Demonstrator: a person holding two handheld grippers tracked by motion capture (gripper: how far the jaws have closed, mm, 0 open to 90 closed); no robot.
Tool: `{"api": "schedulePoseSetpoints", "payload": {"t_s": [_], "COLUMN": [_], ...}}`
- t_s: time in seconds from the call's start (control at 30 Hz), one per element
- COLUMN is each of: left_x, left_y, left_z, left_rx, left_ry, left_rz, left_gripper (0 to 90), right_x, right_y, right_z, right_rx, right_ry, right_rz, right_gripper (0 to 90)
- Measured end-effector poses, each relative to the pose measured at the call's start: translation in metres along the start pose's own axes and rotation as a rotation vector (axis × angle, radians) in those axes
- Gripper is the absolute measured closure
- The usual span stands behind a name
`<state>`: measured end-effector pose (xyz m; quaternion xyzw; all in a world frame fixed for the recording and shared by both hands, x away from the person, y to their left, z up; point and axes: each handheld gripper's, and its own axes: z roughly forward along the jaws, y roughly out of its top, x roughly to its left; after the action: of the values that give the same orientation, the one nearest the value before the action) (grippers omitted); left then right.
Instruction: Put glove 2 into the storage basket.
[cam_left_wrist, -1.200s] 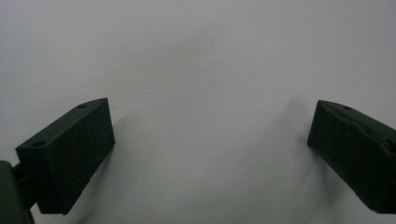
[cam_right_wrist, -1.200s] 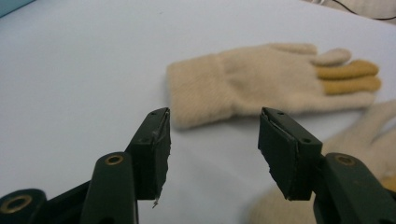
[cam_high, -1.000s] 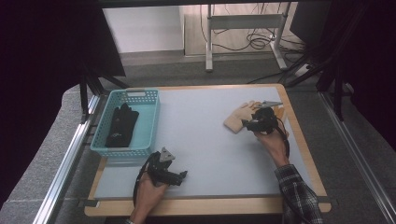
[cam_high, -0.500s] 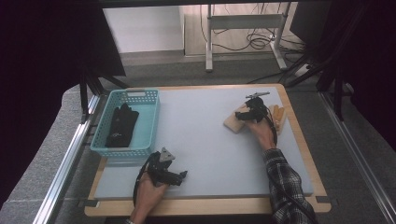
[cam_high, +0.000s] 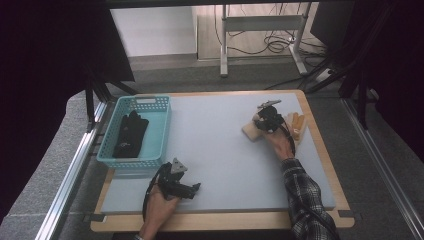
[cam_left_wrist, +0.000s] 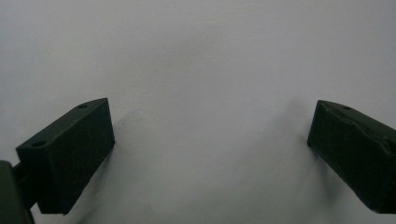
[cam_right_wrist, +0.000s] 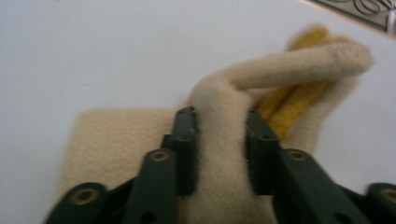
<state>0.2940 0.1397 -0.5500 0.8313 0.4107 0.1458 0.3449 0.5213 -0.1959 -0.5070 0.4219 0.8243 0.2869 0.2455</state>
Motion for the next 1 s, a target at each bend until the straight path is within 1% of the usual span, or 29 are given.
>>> {"api": "schedulePoseSetpoints", "payload": {"t_s": [0.03,0.07,0.2,0.27,0.4,0.43,0.5,0.63,0.7,0.8,0.9,1.0], "left_x": [0.0,0.0,0.0,0.0,0.0,0.0,0.0,0.0,0.0,0.0,0.0,0.0], "left_y": [0.0,0.0,0.0,0.0,0.0,0.0,0.0,0.0,0.0,0.0,0.0,0.0], "left_z": [0.0,0.0,0.0,0.0,0.0,0.0,0.0,0.0,0.0,0.0,0.0,0.0], "left_rx": [0.0,0.0,0.0,0.001,0.002,0.001,0.002,0.002,0.002,0.002,-0.001,0.002], "left_ry": [0.0,0.0,0.0,0.0,0.0,0.0,0.0,0.0,0.001,0.001,0.002,0.001], "left_rz": [0.0,0.0,0.0,0.0,0.0,0.0,0.0,0.0,0.002,0.003,0.0,0.003], "left_gripper": [0.7,0.8,0.8,0.8,0.7,0.8,0.8,0.8,0.8,0.7,0.8,0.8], "right_x": [0.0,0.0,0.004,0.007,0.015,0.021,0.031,0.051,0.065,0.082,0.102,0.115], "right_y": [0.001,0.001,0.003,0.002,0.0,-0.001,-0.003,-0.01,-0.017,-0.027,-0.04,-0.052], "right_z": [-0.004,-0.009,-0.024,-0.033,-0.055,-0.063,-0.075,-0.096,-0.107,-0.115,-0.116,-0.109], "right_rx": [-0.015,-0.029,-0.04,-0.062,-0.099,-0.112,-0.125,-0.151,-0.165,-0.171,-0.163,-0.14], "right_ry": [0.01,0.023,0.043,0.07,0.143,0.17,0.204,0.281,0.335,0.396,0.446,0.46], "right_rz": [-0.002,-0.01,-0.044,-0.041,-0.045,-0.061,-0.091,-0.129,-0.146,-0.175,-0.209,-0.236], "right_gripper": [77.8,80.4,81.4,81.4,81.4,81.3,81.1,80.7,80.4,79.9,79.4,78.8]}}
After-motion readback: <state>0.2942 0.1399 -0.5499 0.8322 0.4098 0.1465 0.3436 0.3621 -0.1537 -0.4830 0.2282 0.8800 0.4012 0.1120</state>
